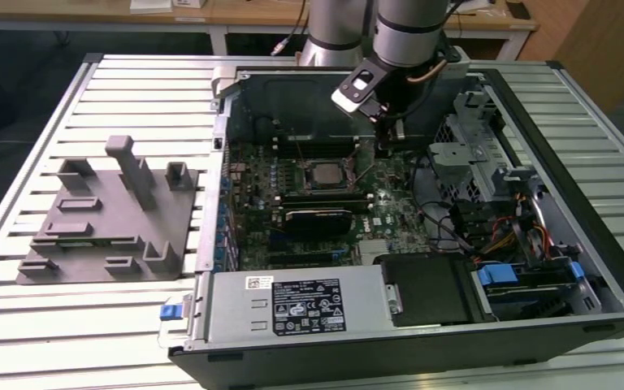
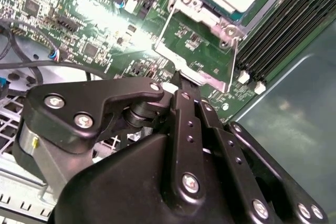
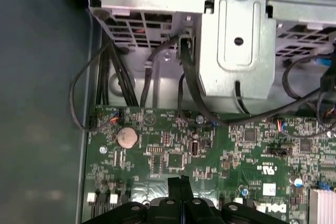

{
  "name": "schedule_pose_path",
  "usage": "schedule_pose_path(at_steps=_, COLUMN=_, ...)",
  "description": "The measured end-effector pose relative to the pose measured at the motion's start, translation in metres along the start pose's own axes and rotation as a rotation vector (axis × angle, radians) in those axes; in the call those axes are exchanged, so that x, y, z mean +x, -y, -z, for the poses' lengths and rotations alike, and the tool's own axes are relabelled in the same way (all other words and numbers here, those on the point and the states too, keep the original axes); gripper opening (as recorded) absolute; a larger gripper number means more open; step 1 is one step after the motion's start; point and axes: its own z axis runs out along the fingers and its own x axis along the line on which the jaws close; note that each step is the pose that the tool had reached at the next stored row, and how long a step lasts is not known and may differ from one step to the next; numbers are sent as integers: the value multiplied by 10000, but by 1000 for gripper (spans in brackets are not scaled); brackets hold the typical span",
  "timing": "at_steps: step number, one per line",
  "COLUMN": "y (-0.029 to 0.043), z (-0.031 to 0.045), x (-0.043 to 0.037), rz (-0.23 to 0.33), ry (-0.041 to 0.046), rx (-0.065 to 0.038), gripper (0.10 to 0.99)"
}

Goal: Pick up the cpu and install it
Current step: 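Close the cpu cover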

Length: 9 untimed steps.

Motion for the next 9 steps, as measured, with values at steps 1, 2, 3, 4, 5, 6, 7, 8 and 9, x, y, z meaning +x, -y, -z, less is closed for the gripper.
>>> schedule_pose_path(at_steps=1, y=16, z=1, x=1, rz=-1, ry=0, rx=0, gripper=106)
schedule_pose_path(at_steps=2, y=32, z=1, x=2, rz=0, ry=0, rx=0, gripper=106)
schedule_pose_path(at_steps=3, y=49, z=2, x=2, rz=0, ry=-1, rx=0, gripper=106)
schedule_pose_path(at_steps=4, y=65, z=3, x=3, rz=-1, ry=-3, rx=-1, gripper=106)
schedule_pose_path(at_steps=5, y=81, z=3, x=4, rz=-2, ry=-4, rx=0, gripper=106)
schedule_pose_path(at_steps=6, y=97, z=4, x=5, rz=-4, ry=-6, rx=-1, gripper=106)
schedule_pose_path(at_steps=7, y=112, z=4, x=5, rz=-4, ry=-7, rx=-1, gripper=106)
schedule_pose_path(at_steps=8, y=127, z=5, x=6, rz=-4, ry=-9, rx=-1, gripper=106)
schedule_pose_path(at_steps=9, y=142, z=6, x=7, rz=-5, ry=-11, rx=-1, gripper=106)
